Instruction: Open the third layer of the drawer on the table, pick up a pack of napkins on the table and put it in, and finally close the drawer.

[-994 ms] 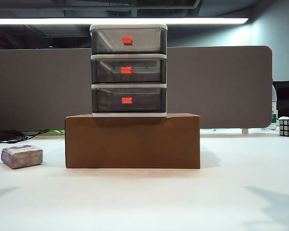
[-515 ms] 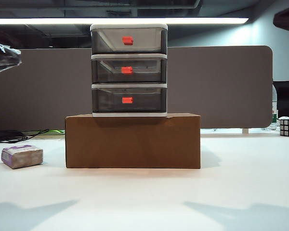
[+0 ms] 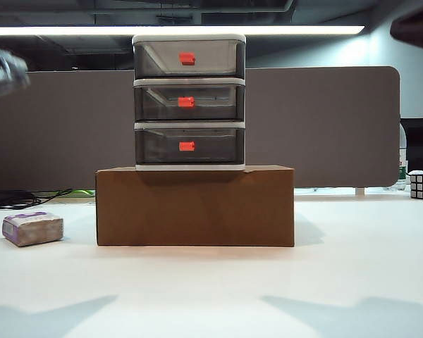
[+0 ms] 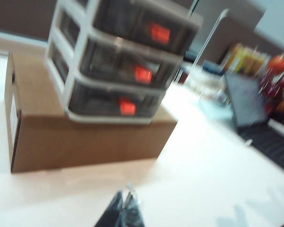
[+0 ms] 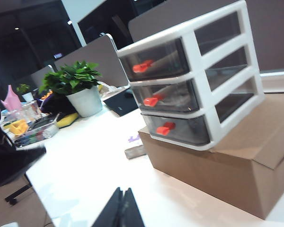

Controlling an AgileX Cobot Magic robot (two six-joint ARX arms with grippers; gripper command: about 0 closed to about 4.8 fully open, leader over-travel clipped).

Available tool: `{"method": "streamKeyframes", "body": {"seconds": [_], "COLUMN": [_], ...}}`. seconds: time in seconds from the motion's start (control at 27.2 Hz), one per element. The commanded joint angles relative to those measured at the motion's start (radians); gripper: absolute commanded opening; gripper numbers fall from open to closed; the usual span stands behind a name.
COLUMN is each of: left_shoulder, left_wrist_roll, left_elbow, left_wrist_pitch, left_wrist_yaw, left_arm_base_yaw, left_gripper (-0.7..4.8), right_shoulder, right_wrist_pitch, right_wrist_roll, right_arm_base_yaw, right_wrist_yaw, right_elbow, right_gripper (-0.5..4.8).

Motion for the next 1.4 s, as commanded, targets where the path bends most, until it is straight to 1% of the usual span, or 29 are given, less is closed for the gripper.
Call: {"method": "streamKeyframes", "body": {"seconds": [0.04,0.07,0.11,0.18,0.22,0.26,0.29,0.37,0.4,0.48,0.52,0.63,0.74,0.81,0.85,0.92,0.96,0.99,1.03,1.1,1.14,1.21,1.25,1.33,1.36,1.4], "left_shoulder": [0.174,0.284,0.446,0.616,0.774,0.836,0.956,1.079,1.109,1.172,1.199,1.265,1.36,1.382,1.382,1.382,1.382,1.399,1.413,1.454,1.479,1.506,1.511,1.515,1.518,1.518], "left_wrist_roll": [0.002,0.007,0.035,0.056,0.07,0.073,0.072,0.067,0.058,0.057,0.057,0.057,0.059,0.079,0.084,0.084,0.072,0.021,0.011,0.023,0.024,0.025,0.024,0.024,0.023,0.021], "left_elbow": [0.008,0.025,0.071,0.136,0.211,0.243,0.308,0.379,0.396,0.425,0.426,0.432,0.458,0.472,0.472,0.472,0.473,0.481,0.489,0.518,0.535,0.555,0.555,0.555,0.555,0.555], "left_wrist_pitch": [0.196,0.267,0.327,0.363,0.38,0.382,0.384,0.386,0.389,0.444,0.497,0.597,0.703,0.697,0.682,0.687,0.686,0.691,0.69,0.69,0.687,0.68,0.684,0.681,0.682,0.684], "left_wrist_yaw": [-0.056,-0.09,-0.098,-0.099,-0.126,-0.144,-0.175,-0.219,-0.231,-0.257,-0.285,-0.327,-0.356,-0.352,-0.352,-0.356,-0.354,-0.358,-0.367,-0.409,-0.459,-0.523,-0.523,-0.5,-0.486,-0.466], "left_arm_base_yaw": [0.002,0.002,0.002,0.001,0.001,0.0,0.0,-0.001,-0.001,0.0,0.0,0.0,0.001,0.001,0.0,0.002,0.002,0.002,0.005,0.007,0.007,0.009,0.011,0.03,0.044,0.056], "left_gripper": [-0.05,-0.05,-0.04,0.02,0.34,0.37,0.39,0.4,0.41,0.89,1.01,1.03,1.03,1.03,1.03,1.02,1.02,1.02,1.02,1.03,1.03,1.03,1.03,1.65,2.35,2.57], "right_shoulder": [0.048,0.081,0.135,0.195,0.251,0.286,0.339,0.429,0.467,0.56,0.621,0.78,0.932,0.975,0.99,0.992,0.992,0.992,0.992,0.993,0.993,0.993,0.993,0.993,0.993,0.993], "right_wrist_pitch": [0.013,0.015,0.014,0.016,0.021,0.022,0.021,0.022,0.021,0.022,0.027,0.037,0.052,0.056,0.059,0.081,0.083,0.085,0.087,0.096,0.096,0.095,0.095,0.096,0.096,0.096], "right_wrist_roll": [-0.007,-0.011,-0.026,-0.044,-0.062,-0.066,-0.084,-0.127,-0.13,-0.159,-0.175,-0.207,-0.226,-0.245,-0.252,-0.274,-0.274,-0.274,-0.274,-0.275,-0.276,-0.295,-0.297,-0.297,-0.297,-0.298], "right_arm_base_yaw": [0.016,0.023,0.03,0.037,0.04,0.042,0.045,0.045,0.048,0.049,0.051,0.053,0.064,0.062,0.063,0.063,0.063,0.063,0.063,0.063,0.063,0.063,0.063,0.063,0.063,0.063], "right_wrist_yaw": [0.066,0.074,0.076,0.077,0.077,0.077,0.078,0.077,0.077,0.109,0.11,0.111,0.082,0.071,0.047,0.034,0.034,0.031,0.031,0.031,0.031,0.031,0.031,0.031,0.031,0.031], "right_elbow": [0.014,0.024,0.043,0.069,0.097,0.118,0.156,0.223,0.247,0.297,0.326,0.385,0.447,0.467,0.478,0.481,0.482,0.483,0.483,0.483,0.483,0.482,0.482,0.482,0.482,0.482], "right_gripper": [-0.06,-0.06,-0.06,-0.06,-0.06,-0.06,-0.06,-0.06,-0.06,-0.06,-0.05,-0.06,-0.06,-0.06,-0.06,-0.06,-0.06,-0.06,-0.06,-0.06,-0.06,-0.06,-0.06,-0.06,-0.06,-0.06]}}
